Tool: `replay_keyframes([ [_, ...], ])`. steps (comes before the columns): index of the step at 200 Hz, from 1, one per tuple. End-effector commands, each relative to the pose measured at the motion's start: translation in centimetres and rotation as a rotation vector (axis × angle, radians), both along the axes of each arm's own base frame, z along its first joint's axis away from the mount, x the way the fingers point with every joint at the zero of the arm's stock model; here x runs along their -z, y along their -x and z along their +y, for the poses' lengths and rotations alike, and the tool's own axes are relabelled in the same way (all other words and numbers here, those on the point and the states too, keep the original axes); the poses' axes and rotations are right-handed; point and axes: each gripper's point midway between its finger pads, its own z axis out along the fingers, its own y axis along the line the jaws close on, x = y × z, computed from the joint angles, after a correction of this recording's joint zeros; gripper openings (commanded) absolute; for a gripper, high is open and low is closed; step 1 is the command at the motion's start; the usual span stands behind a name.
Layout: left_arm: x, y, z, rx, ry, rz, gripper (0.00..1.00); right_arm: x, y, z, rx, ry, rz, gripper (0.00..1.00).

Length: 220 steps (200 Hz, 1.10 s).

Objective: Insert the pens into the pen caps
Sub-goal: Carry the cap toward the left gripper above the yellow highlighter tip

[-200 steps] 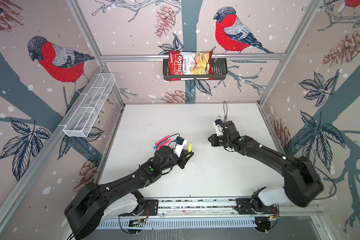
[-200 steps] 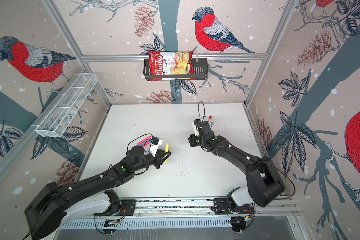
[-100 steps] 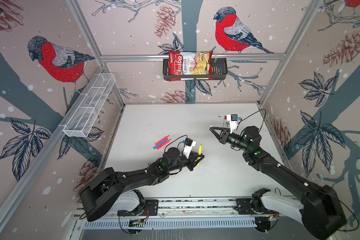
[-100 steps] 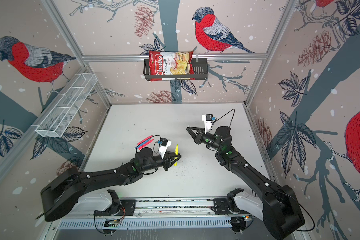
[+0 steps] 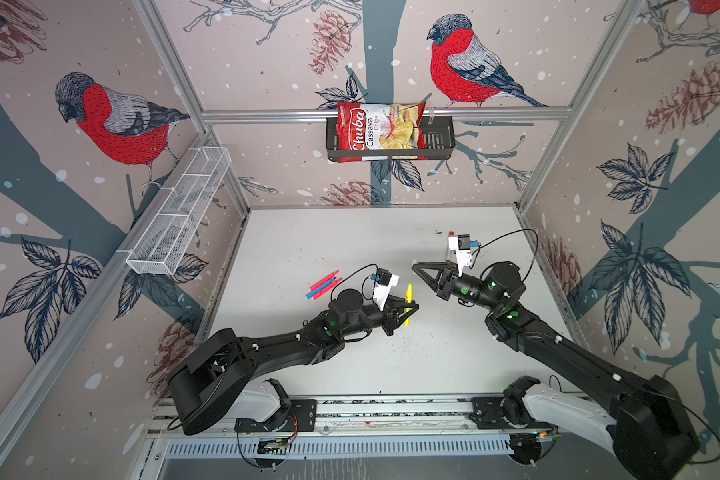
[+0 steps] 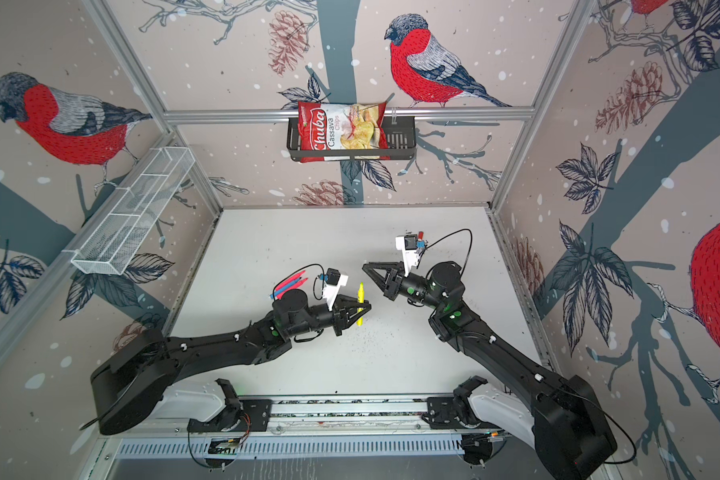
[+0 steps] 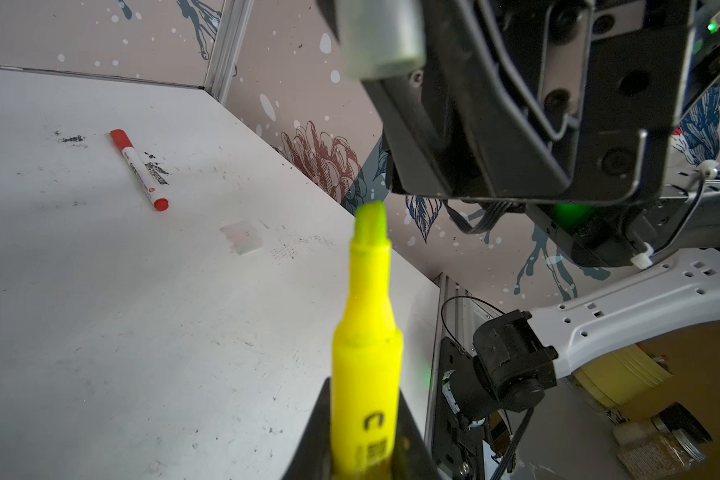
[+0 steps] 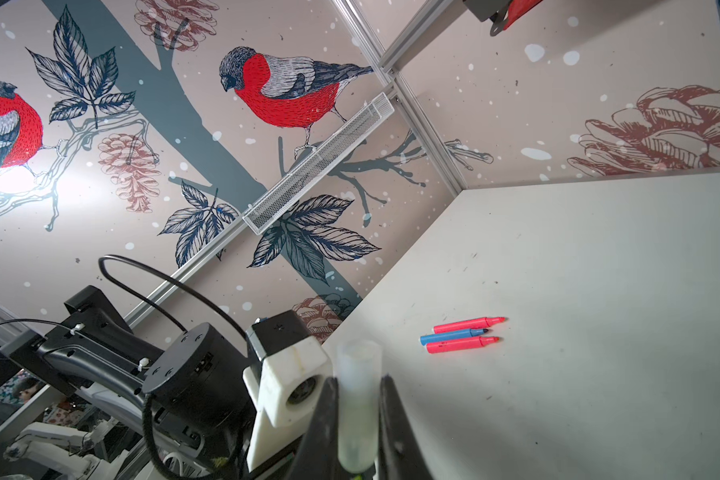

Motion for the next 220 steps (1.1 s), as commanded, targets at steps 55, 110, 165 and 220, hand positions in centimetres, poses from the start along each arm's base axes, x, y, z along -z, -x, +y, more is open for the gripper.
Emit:
replay_keyframes([
  [55, -2.7, 0.3, -0.2, 0.023, 0.077, -0.044, 0.00, -1.0, 1.2, 0.7, -0.046, -0.022, -0.054, 0.11],
  [110, -3.3, 0.4, -0.1, 0.022, 0.082, -0.059, 0.00, -1.0, 1.9, 1.0, -0.056, -0.008, -0.065, 0.11],
  [165, -4.5, 0.4, -0.1, 0.023, 0.103, -0.078, 0.00, -1.1, 2.4, 1.4, -0.072, -0.006, -0.074, 0.10],
  [220, -6.1, 0.6, 0.3, 0.035, 0.152, -0.094, 0.00, -1.3, 3.1, 1.3, -0.074, -0.027, -0.092, 0.10],
])
